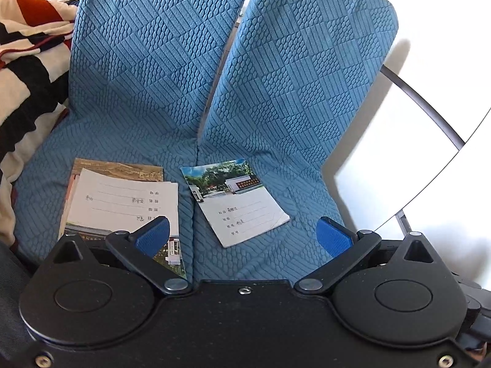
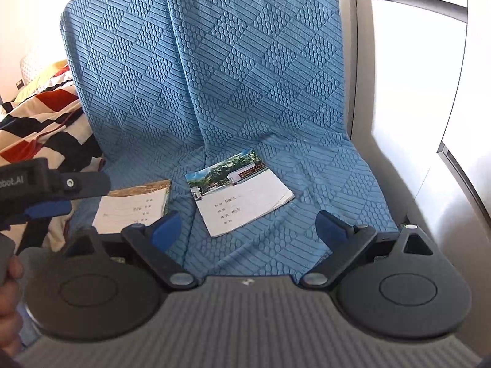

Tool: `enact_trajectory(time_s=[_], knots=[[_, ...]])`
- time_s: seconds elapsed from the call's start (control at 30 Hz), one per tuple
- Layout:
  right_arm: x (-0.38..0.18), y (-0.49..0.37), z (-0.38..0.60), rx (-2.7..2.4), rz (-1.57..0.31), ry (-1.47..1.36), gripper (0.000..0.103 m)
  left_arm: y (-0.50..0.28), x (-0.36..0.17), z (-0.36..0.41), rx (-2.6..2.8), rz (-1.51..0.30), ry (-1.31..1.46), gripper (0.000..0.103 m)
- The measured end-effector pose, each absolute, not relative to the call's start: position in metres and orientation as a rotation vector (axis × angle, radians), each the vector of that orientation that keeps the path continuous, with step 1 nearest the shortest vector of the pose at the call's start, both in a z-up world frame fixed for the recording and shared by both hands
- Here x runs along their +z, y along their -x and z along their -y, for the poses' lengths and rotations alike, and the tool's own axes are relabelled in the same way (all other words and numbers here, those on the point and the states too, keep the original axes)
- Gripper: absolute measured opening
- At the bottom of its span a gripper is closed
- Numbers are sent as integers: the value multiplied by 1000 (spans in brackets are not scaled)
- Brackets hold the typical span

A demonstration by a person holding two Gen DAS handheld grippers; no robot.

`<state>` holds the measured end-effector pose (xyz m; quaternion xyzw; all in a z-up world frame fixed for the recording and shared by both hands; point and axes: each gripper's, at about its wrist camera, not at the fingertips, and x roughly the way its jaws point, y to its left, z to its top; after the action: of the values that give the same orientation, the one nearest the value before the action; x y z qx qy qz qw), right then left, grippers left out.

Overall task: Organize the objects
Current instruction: 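Move both open tools down to the photo card with form lines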

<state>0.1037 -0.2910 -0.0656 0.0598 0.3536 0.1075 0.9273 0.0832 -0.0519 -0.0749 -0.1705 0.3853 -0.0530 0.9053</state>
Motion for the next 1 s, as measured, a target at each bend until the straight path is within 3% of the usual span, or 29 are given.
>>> enact_trajectory(time_s=[0.87,1.0], knots=[[-128,-179,338,102,-729,-332,95,-158,-155,76,-95,-851,395,101],[-138,-199,339,93,-725,-382,95,-172,-165,79,-124,-878,434,93]])
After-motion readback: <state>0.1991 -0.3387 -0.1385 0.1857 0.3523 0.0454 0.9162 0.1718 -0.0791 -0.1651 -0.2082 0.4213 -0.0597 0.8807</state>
